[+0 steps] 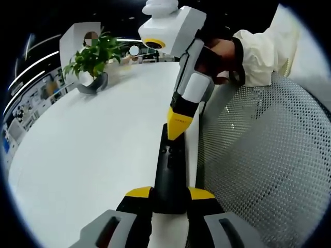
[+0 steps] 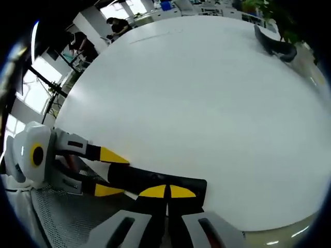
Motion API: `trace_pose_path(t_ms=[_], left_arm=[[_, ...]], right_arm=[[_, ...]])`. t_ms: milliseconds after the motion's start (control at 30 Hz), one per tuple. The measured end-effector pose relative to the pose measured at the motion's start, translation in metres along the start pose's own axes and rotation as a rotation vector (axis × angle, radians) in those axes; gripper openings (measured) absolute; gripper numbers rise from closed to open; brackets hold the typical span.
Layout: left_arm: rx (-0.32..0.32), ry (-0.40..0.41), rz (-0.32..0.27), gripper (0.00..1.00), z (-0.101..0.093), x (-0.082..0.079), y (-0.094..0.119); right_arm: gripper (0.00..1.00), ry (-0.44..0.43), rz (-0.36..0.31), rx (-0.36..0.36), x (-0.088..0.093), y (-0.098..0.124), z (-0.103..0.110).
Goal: Press the specified remote control buttons in sequence, fully releasing each button before pressing the next.
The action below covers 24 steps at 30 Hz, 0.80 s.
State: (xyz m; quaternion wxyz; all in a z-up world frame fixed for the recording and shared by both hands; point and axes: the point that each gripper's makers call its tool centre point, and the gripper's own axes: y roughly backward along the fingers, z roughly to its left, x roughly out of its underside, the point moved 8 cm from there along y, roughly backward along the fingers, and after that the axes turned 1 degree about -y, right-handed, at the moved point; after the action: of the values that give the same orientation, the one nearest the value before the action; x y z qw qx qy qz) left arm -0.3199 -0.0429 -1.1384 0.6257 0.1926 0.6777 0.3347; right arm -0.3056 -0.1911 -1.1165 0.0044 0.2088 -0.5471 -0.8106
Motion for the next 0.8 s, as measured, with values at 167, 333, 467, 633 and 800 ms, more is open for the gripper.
trace_pose_path(t_ms=[167, 333, 467, 633, 800], left_arm=[[0.002, -0.004, -0.002, 0.25, -0.0001, 0.0, -0.0003], [0.0, -0.005, -0.005, 0.25, -0.0004, -0.0002, -0.0002], [-0.001, -0.005, -0.011, 0.25, -0.0005, 0.0002, -0.0002], [-0.002, -0.003, -0.013, 0.24, -0.001, 0.0002, -0.0001], [-0.003, -0.007, -0.012, 0.24, -0.0018, -0.0003, -0.0005]], right_arm=[[0.0, 0.003, -0.006, -0.001, 0.0004, 0.0001, -0.0007], [0.0, 0.019, -0.008, -0.011, 0.0007, 0.0005, -0.0007], [0.0, 0.048, -0.004, -0.019, 0.0005, 0.0011, -0.0009], [0.0, 0.052, 0.003, -0.021, 0.0003, 0.0015, -0.0004], [0.0, 0.047, 0.013, -0.009, -0.0005, 0.0022, 0.0008]])
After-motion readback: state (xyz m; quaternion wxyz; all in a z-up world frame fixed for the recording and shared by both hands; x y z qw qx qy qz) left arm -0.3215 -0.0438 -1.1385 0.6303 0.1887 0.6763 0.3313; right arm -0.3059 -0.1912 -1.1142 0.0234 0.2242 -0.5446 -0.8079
